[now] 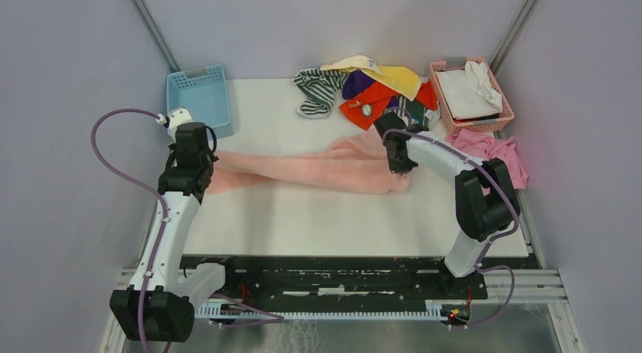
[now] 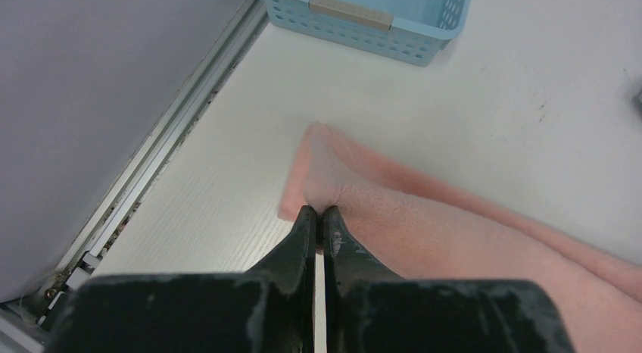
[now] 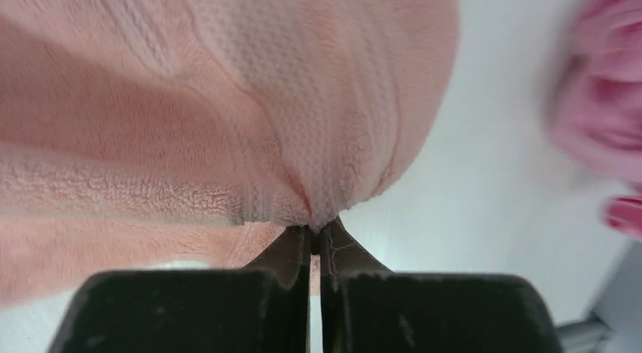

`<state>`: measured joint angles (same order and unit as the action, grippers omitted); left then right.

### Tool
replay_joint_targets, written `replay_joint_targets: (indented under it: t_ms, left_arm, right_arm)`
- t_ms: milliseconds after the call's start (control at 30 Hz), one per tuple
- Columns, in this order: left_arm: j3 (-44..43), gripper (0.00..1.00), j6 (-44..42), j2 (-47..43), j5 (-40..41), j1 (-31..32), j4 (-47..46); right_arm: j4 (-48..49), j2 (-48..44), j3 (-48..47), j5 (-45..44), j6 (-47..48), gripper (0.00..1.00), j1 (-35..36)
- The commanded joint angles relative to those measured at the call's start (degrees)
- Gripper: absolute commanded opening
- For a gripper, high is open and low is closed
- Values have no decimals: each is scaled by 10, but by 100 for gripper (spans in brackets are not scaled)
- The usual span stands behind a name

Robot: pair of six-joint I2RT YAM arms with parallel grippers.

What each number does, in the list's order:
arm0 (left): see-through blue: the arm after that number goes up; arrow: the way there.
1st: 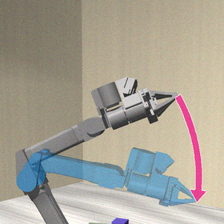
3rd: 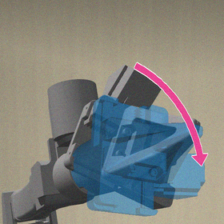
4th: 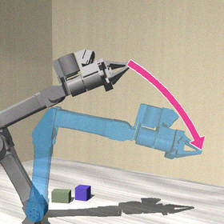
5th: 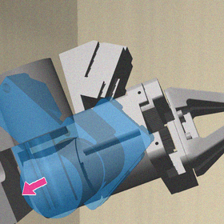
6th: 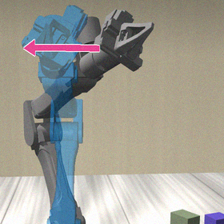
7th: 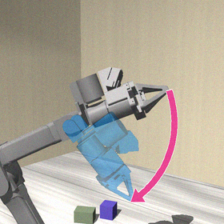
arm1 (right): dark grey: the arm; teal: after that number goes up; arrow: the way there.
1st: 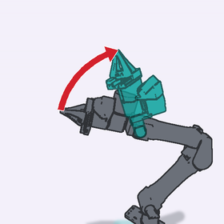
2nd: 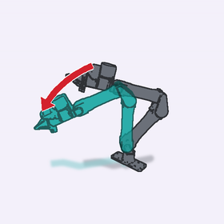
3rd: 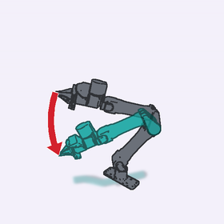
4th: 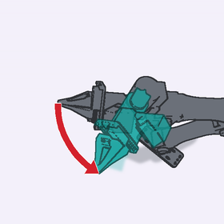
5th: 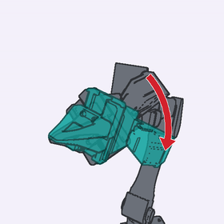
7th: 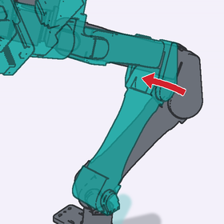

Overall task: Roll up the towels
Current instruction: Flatten out the towel at the center of the board.

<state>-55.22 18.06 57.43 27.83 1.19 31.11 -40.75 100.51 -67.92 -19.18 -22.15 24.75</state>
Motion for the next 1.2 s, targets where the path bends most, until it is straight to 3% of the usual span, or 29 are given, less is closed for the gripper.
replay_joint_targets:
  t_ms: [0, 100, 200, 300, 400, 533, 733, 967, 1167]
  left_arm:
    - [-19, 3, -27, 0, 49, -4, -16]
    - [-21, 3, -27, 0, 63, -6, -14]
    - [-19, 3, -28, -3, 68, -6, -13]
    - [-16, 3, -28, -7, 69, -6, -14]
    - [-14, 3, -28, -7, 62, -6, -16]
    - [-13, 3, -28, -6, 54, -6, -18]
    - [-12, 3, -28, -4, 39, -6, -19]
    - [-11, 3, -28, -2, 35, -6, -19]
    - [-12, 3, -28, 0, 37, -6, -19]
  right_arm:
    - [-152, -73, -142, -249, 51, 1, 8]
    - [-205, -76, -215, -291, 76, 15, 25]
    - [-227, -54, -250, -236, 100, 38, 46]
    - [-199, -52, -226, -149, 106, 53, 54]
    - [-162, -76, -161, -119, 88, 61, 53]
    - [-121, -101, -81, -124, 58, 63, 33]
    - [-10, -156, 55, 16, -10, 58, -69]
    - [72, -94, 74, 32, -16, 54, -73]
    - [83, -31, 54, 39, -9, 50, -74]
